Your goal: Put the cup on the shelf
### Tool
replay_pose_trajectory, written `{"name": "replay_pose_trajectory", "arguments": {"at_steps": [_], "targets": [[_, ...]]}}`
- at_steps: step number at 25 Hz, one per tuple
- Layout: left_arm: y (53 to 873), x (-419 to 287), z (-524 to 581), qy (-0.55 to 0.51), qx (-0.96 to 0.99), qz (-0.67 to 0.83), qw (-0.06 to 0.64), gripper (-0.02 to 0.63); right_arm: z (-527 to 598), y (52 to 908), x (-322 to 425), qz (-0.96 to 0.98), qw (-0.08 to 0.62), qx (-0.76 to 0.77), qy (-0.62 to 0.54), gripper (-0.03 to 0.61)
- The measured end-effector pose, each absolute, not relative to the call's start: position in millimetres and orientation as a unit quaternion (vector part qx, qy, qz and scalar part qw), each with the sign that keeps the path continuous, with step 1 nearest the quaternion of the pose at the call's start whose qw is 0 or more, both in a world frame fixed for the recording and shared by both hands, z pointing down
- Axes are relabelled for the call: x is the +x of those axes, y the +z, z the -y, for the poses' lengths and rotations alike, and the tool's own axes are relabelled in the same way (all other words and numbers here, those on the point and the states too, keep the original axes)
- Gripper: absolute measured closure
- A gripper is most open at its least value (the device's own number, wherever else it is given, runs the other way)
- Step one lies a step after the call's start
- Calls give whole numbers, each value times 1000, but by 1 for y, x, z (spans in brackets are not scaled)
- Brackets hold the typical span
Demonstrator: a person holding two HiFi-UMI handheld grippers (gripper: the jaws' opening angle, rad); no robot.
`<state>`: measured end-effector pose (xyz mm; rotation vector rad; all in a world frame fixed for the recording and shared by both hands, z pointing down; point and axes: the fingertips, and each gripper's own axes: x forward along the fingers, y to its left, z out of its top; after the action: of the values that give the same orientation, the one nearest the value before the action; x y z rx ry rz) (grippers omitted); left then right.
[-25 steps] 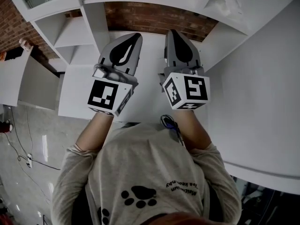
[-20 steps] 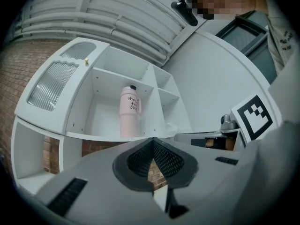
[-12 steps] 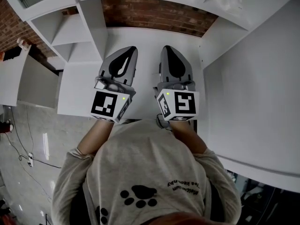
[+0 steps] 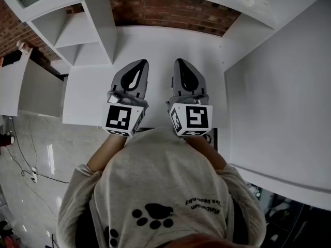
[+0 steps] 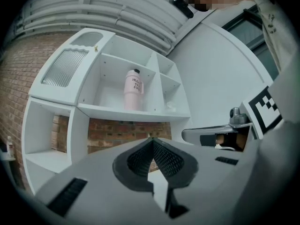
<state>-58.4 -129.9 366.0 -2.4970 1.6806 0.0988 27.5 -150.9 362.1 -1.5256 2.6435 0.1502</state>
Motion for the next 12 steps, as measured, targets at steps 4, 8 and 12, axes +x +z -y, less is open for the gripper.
{"name": "replay_pose_trajectory", "arguments": {"at_steps": [4,8,12], "targets": [[375,-63,131,27,-823,-564,63,606,150,370,26,-867,40,-495,48,569],[378,-62,130,23,-823,-565,62,606,149,377,24,-868,36,-493,45,569],[383,-62,130,20,-823,-565,57,606,149,381,24,-868,35,-493,44,569]]}}
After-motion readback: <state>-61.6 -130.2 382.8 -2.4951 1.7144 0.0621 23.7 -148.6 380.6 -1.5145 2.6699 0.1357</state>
